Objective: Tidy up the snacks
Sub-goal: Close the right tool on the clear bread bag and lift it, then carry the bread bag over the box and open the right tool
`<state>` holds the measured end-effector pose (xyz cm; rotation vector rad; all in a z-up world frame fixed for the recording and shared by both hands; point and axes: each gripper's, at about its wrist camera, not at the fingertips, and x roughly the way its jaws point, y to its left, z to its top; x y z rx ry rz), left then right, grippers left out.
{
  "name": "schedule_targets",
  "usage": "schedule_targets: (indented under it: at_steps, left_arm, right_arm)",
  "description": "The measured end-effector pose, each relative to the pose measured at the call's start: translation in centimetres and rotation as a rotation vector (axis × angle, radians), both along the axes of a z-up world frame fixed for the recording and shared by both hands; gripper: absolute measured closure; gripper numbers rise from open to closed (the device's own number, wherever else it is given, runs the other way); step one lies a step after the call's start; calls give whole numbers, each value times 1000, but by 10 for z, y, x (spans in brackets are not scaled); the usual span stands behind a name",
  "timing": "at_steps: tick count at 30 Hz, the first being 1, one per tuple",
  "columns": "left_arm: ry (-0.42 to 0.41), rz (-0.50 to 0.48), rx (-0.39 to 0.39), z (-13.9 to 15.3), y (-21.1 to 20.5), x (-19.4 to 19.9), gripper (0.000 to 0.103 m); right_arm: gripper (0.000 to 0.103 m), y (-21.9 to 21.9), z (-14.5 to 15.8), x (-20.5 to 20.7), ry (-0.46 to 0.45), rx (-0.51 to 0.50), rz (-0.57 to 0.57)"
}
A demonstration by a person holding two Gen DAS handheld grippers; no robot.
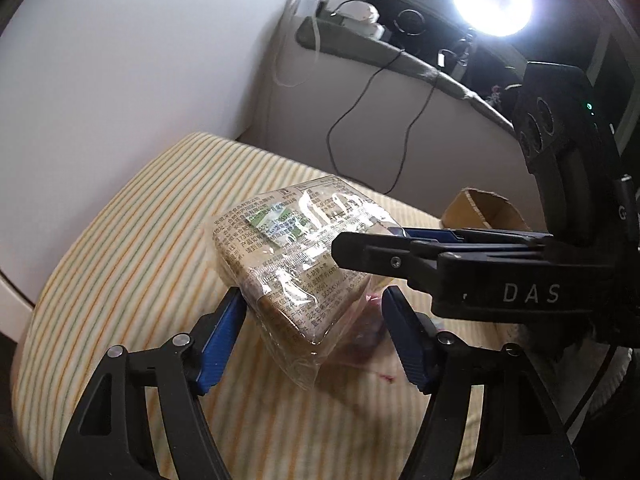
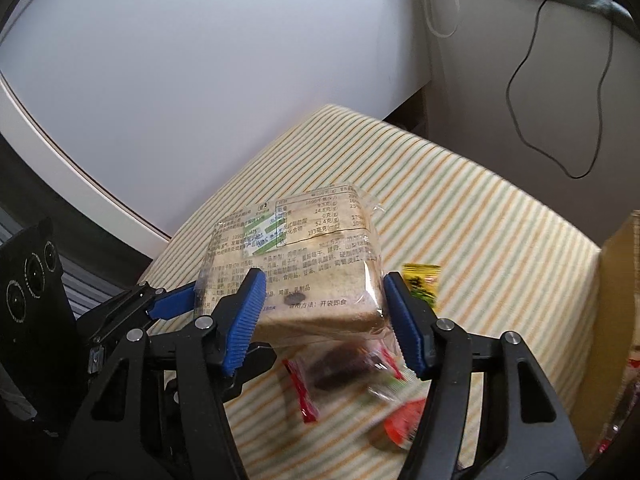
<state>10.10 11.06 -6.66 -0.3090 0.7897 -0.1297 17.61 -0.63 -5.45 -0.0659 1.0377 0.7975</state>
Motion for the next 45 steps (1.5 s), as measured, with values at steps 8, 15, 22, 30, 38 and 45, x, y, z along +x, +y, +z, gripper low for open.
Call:
schedule_targets:
  at_steps: [8, 15, 22, 30, 38, 45]
  left_arm:
    - [-54, -83, 15, 23, -47, 15, 34]
    - [-75, -159, 24, 35, -97, 36, 34]
    - [-98, -235, 49, 46, -147, 57, 34]
    - [-104, -303, 67, 50, -193, 76, 34]
    - [-89, -361, 98, 44, -230, 94, 34]
    - [-58, -396, 124, 33, -249, 105, 34]
  right_arm:
    - [39, -55, 28, 1, -62, 12, -73]
    - [39, -114, 38, 12, -90, 23, -162]
    - [39, -166, 41, 22, -102, 50, -243]
    - [39, -214, 39, 34, -113, 61, -325]
    - [39, -251, 32, 46, -99, 60, -376]
    - [39, -268, 16, 53, -70, 57, -402]
